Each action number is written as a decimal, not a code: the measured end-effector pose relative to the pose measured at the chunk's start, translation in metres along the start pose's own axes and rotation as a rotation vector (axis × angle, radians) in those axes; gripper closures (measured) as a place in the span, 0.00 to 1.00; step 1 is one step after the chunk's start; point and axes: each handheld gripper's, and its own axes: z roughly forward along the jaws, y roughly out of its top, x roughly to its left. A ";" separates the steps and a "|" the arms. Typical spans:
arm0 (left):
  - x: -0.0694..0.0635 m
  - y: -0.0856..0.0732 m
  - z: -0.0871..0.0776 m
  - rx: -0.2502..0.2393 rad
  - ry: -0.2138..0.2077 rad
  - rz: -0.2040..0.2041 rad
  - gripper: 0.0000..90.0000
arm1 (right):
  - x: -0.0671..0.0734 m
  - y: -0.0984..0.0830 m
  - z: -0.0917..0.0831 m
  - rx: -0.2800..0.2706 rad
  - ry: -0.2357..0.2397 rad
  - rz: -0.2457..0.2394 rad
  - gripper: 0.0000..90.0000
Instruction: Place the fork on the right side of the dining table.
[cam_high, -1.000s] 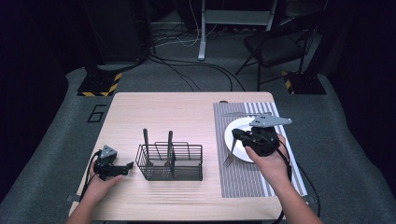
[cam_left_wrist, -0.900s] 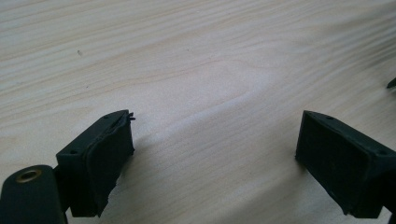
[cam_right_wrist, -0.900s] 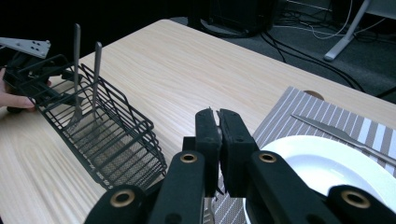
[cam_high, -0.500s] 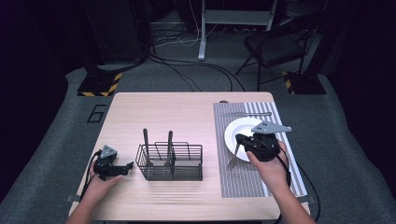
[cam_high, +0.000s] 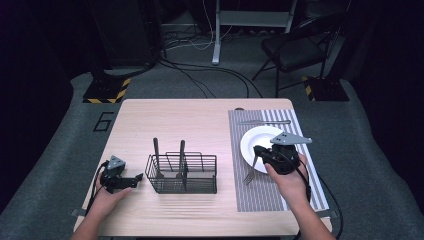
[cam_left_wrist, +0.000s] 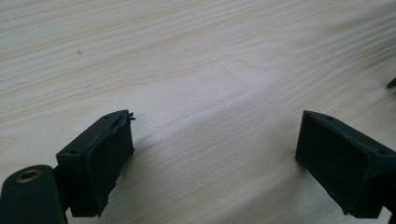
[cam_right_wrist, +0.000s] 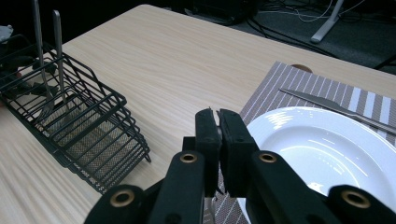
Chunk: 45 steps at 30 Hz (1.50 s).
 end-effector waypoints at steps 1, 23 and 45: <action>0.000 0.000 0.000 0.000 0.000 0.000 0.12 | 0.000 0.000 0.000 0.001 -0.001 0.000 0.96; 0.000 0.000 0.000 0.000 0.000 0.000 0.12 | -0.013 -0.018 -0.006 -0.029 -0.048 0.088 0.95; 0.000 0.000 0.000 0.000 0.000 0.000 0.12 | -0.062 -0.062 -0.022 -0.115 -0.052 0.350 0.91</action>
